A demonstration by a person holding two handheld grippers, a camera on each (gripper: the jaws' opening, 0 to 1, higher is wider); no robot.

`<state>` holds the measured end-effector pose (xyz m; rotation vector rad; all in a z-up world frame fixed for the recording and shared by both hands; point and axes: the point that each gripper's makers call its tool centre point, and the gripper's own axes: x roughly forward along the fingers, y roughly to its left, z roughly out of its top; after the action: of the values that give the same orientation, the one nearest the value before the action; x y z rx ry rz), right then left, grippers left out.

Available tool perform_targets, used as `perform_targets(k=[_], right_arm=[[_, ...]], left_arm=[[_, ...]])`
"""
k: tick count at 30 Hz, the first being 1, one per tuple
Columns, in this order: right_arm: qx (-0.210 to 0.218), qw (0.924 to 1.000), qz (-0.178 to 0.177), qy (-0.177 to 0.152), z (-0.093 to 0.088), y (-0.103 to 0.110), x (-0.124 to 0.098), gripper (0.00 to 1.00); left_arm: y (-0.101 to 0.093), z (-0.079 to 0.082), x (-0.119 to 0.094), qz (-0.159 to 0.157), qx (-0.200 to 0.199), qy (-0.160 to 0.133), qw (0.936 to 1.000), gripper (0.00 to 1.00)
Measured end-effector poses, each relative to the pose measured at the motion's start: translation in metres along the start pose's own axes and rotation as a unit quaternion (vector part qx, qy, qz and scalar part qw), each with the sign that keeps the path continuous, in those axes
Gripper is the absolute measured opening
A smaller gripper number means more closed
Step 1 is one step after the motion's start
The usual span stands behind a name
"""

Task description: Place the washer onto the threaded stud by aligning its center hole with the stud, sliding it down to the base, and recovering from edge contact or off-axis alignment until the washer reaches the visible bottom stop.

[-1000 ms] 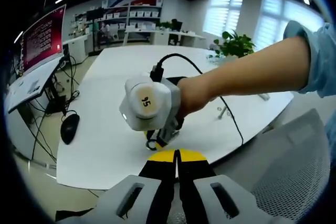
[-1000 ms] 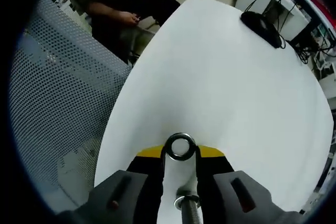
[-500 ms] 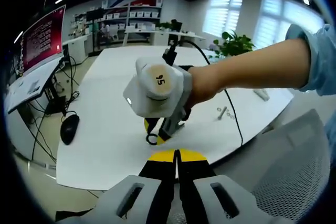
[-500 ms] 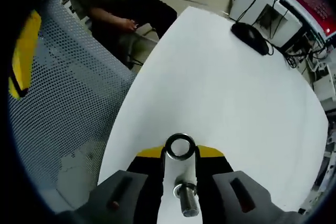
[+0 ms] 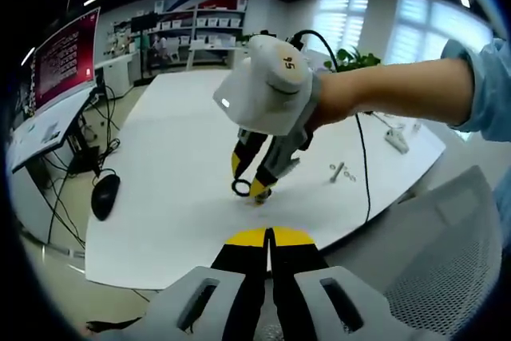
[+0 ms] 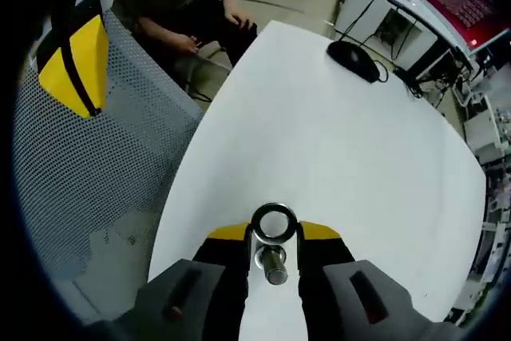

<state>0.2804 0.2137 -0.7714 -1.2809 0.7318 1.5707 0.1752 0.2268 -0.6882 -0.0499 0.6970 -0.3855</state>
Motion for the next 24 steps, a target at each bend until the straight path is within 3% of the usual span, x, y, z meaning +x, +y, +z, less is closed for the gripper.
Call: perform_targets(k=[13, 24], right_arm=[[0.007, 0.9993, 0.003, 0.036, -0.024, -0.002, -0.013, 0.23], [0.016, 0.9977, 0.01, 0.065, -0.043, 0.001, -0.007, 0.23]], left_arm=[[0.0, 0.0, 0.0, -0.001, -0.002, -0.001, 1.0, 0.0], [0.0, 0.0, 0.0, 0.0, -0.003, -0.001, 1.0, 0.0]])
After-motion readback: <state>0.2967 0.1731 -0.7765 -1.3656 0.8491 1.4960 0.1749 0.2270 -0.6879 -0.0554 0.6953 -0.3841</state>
